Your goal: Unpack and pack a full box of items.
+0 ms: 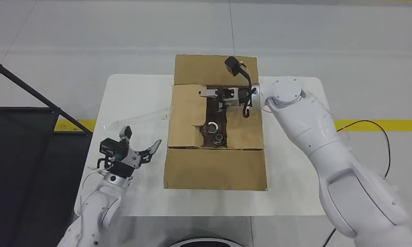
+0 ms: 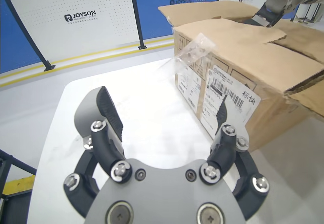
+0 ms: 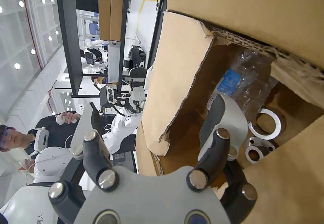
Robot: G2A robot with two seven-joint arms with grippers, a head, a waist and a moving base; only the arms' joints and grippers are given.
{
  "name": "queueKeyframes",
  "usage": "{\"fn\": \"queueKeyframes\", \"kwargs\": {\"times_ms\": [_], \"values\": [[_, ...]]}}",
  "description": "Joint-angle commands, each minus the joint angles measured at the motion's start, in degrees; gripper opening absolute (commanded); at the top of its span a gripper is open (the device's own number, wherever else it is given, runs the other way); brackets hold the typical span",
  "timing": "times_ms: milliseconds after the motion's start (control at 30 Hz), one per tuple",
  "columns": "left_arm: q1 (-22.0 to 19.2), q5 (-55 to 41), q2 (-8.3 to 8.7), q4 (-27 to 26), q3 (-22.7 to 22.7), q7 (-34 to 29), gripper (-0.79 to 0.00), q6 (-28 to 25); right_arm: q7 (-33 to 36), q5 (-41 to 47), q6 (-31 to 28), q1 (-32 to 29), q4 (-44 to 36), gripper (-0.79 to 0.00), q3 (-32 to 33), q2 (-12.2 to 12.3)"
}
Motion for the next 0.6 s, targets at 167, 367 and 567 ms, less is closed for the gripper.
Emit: {"fn": "queueKeyframes", "kwargs": {"times_ms": [167,367,567], "values": [[-2.35,2.75,-0.55,1.77,4.08,-0.51,0.000,1.28,1.01,0.28,-0.58,-0.66,0.40,0.000,0.38,-0.79],[-2.33,3.68,-0.70,1.81,4.94,-0.22,0.000,1.36,2.21,0.66,-1.08,-0.79,0.90,0.000,0.99,-1.30],[-1.52,2.96,-0.70,1.32,4.17,0.42,0.000,1.11,3.58,1.44,-1.55,-0.59,1.30,0.000,1.70,-1.87]]}}
